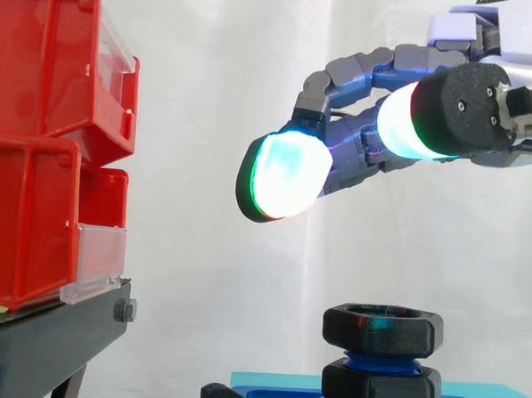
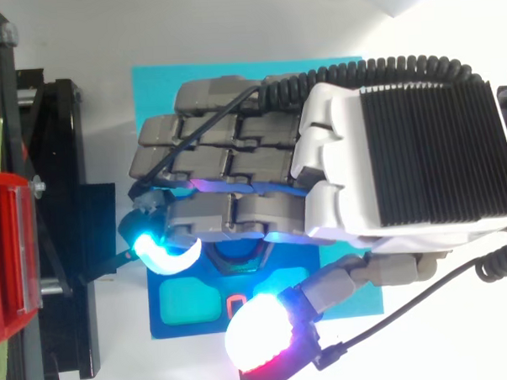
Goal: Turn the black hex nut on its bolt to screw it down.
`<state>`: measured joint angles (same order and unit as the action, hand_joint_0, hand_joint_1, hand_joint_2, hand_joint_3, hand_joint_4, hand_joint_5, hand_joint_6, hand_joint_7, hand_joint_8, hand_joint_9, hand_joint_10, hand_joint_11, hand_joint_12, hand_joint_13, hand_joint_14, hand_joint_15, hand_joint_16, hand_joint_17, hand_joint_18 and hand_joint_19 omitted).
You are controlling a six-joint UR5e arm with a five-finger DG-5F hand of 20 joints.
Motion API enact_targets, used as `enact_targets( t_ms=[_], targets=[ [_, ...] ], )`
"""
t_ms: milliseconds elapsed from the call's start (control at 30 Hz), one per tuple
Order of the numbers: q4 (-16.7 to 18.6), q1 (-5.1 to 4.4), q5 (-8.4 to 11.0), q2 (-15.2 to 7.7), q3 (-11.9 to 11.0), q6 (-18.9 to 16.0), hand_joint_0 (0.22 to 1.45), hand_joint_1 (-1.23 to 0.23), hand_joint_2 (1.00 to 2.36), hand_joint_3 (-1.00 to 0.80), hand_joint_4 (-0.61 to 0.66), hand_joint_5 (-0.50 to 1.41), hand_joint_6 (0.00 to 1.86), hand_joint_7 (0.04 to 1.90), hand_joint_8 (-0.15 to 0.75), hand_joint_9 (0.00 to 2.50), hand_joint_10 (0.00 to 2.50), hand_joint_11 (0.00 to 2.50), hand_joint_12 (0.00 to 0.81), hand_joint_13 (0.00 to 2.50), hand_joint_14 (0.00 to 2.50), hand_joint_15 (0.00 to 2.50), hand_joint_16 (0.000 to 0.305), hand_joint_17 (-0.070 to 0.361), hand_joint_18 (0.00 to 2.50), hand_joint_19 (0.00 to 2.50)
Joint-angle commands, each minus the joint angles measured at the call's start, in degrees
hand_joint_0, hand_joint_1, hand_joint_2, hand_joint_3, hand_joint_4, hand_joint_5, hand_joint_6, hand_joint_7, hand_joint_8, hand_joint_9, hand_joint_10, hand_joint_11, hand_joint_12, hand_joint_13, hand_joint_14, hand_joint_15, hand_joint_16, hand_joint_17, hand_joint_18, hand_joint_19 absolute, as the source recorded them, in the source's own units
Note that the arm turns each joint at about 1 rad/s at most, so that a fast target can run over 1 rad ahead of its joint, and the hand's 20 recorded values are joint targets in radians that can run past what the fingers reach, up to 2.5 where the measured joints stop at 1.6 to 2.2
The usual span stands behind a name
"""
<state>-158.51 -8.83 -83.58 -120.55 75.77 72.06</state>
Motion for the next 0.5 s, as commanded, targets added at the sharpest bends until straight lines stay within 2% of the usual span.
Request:
enact_targets(
  t_ms=[0, 133, 167, 267, 400, 467],
  targets=[
    [-0.1, -0.22, -0.01, 0.0, 0.0, 0.8, 0.5, -0.4, 1.0, -0.5, 0.24, -0.15, 0.5, 0.93, 0.265, 0.41, 0.0, 0.08, 0.347, 0.38, 0.0, 0.01, 0.052, 0.116, 0.31, 0.12],
    [-0.1, -0.57, 0.08, -0.1, 0.0, 1.7, 0.5, -0.39, 1.0, -0.5, 0.24, -0.15, 0.5, 0.93, 0.264, 0.41, 0.0, 0.08, 0.347, 0.38, 0.0, 0.01, 0.052, 0.116, 0.31, 0.13],
    [-0.2, -0.66, 0.26, -1.7, -0.1, 1.7, 0.5, -0.39, 1.0, -0.5, 0.24, -0.15, 0.5, 0.93, 0.264, 0.41, 0.0, 0.09, 0.346, 0.38, 0.0, 0.01, 0.052, 0.116, 0.31, 0.13],
    [0.6, -0.66, -0.01, -3.8, -0.2, 1.6, 0.5, -0.39, 1.0, -0.5, 0.24, -0.15, 0.5, 0.93, 0.265, 0.41, 0.0, 0.08, 0.345, 0.38, 0.0, 0.01, 0.052, 0.116, 0.31, 0.12],
    [1.2, -0.66, -0.01, -4.2, -0.9, 1.6, 0.5, -0.39, 1.0, -0.5, 0.25, -0.15, 0.5, 0.94, 0.264, 0.41, 0.0, 0.09, 0.347, 0.39, 0.0, 0.01, 0.052, 0.116, 0.31, 0.13],
    [0.7, -0.66, -0.01, -4.2, -1.9, 1.7, 0.5, -0.39, 1.0, -0.5, 0.25, -0.15, 0.5, 0.94, 0.265, 0.42, 0.0, 0.09, 0.347, 0.39, 0.0, 0.01, 0.052, 0.116, 0.32, 0.13]
  ],
)
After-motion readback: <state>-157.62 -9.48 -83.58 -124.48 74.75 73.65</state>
